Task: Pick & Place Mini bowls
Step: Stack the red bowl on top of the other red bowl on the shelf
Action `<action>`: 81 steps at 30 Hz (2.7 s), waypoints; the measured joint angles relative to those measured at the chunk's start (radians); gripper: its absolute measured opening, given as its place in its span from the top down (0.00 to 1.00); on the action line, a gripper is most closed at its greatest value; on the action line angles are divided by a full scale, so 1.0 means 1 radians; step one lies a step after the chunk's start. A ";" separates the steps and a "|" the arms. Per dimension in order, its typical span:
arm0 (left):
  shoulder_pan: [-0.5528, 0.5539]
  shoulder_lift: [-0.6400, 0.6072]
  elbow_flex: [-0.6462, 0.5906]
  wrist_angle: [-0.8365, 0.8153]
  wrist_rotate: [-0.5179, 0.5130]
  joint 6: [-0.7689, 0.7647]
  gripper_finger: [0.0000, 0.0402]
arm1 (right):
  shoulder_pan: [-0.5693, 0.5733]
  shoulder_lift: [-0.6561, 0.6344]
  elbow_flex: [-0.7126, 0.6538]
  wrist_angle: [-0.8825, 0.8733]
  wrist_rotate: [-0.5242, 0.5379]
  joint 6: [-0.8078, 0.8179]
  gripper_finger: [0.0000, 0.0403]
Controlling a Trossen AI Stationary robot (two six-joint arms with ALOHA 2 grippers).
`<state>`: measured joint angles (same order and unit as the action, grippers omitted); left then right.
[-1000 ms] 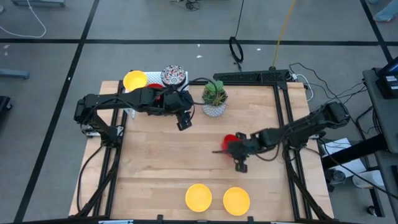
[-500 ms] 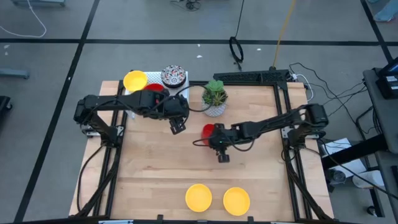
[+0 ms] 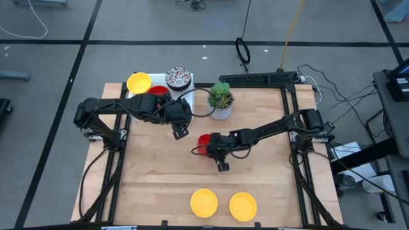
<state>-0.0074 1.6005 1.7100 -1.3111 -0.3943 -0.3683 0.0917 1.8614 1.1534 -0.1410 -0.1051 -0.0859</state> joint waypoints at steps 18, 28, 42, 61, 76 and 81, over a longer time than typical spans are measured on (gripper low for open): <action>-0.001 0.000 0.000 -0.002 0.026 0.000 0.40 | 0.002 -0.201 -0.003 -0.118 -0.002 0.026 0.58; -0.077 0.000 -0.101 0.175 0.058 0.070 0.40 | 0.073 -0.602 -0.114 -0.264 0.002 0.122 0.59; -0.220 0.001 -0.494 0.851 0.149 0.405 0.40 | 0.218 -1.058 -0.634 0.170 0.186 0.361 0.58; -0.183 0.238 -0.598 1.031 0.195 0.423 0.41 | 0.231 -1.066 -0.681 0.176 0.214 0.359 0.58; -0.177 0.259 -0.599 0.999 0.195 0.540 0.93 | 0.231 -1.064 -0.680 0.177 0.218 0.351 0.60; -0.163 0.234 -0.599 1.000 0.193 0.523 0.96 | 0.231 -1.064 -0.680 0.174 0.218 0.346 0.62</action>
<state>-0.1703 1.8348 1.1107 -0.3115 -0.2016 0.1550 0.3225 0.7971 0.4732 0.0334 0.1126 0.2605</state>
